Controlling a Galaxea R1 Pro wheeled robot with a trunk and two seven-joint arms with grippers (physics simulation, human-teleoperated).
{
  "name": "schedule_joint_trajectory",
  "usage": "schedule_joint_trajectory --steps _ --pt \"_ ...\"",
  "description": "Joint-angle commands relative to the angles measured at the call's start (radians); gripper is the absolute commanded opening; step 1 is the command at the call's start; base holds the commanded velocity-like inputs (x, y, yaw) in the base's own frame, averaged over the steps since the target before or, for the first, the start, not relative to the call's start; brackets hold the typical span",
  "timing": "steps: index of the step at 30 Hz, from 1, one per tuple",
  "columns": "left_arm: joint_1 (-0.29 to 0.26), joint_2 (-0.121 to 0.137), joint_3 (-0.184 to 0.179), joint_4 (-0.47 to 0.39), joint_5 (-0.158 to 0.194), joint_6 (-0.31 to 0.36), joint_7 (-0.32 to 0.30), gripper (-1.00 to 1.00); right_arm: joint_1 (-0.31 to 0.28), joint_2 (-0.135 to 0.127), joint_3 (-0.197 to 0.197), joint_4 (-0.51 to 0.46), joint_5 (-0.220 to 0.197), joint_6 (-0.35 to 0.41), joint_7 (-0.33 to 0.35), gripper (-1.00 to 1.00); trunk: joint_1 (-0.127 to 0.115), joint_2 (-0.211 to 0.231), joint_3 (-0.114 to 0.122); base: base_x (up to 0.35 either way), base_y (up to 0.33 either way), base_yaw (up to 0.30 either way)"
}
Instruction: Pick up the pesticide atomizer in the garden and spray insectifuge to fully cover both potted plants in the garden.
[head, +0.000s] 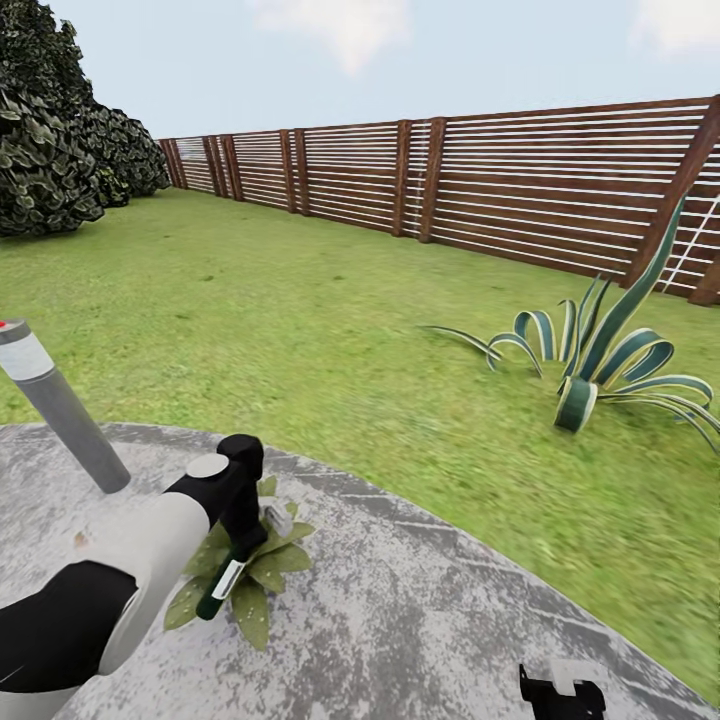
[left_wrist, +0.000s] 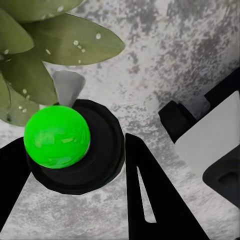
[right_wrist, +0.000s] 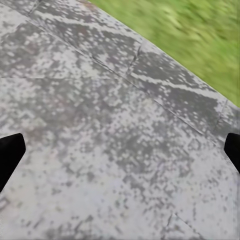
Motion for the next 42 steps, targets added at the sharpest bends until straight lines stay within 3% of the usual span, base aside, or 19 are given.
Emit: schedule_joint_trajectory --steps 1,8,17,21,24,30,42 --pt "0.0 0.002 -0.001 -0.001 -0.008 0.011 -0.01 -1.0 -0.001 0.0 -0.006 0.002 0.011 -0.004 -0.006 1.0 0.0 0.0 -0.001 0.0 -0.015 0.0" --pt "0.02 0.047 0.003 0.0 0.002 0.036 -0.01 -1.0 -0.001 0.003 -0.006 0.002 0.011 -0.004 -0.006 1.0 0.0 0.0 -0.001 0.0 -0.003 0.099" --pt "0.03 0.04 0.012 -0.002 0.009 0.117 -0.01 -1.0 -0.001 0.003 -0.006 0.003 0.011 -0.004 -0.006 1.0 0.0 0.0 -0.001 0.0 0.0 0.119" --pt "0.026 0.03 0.089 -0.016 0.009 0.121 -0.01 -1.0 -0.001 0.003 -0.006 0.003 0.011 -0.004 -0.006 1.0 0.0 0.0 -0.001 0.0 0.0 0.001" --pt "0.025 0.02 0.105 -0.017 0.008 0.123 -0.01 -1.0 -0.001 0.003 -0.006 0.002 0.011 -0.004 -0.006 1.0 0.0 0.0 -0.001 0.0 0.0 0.0" --pt "0.032 0.035 0.102 -0.015 0.0 0.122 -0.01 -1.0 -0.001 0.009 -0.005 0.002 0.011 -0.004 -0.005 1.0 0.0 0.0 -0.001 0.0 0.0 0.0" --pt "0.032 0.031 0.1 -0.018 -0.004 0.122 -0.01 -1.0 -0.001 0.009 -0.006 0.003 0.011 -0.004 -0.004 1.0 0.0 0.0 -0.001 0.028 -0.122 0.049"
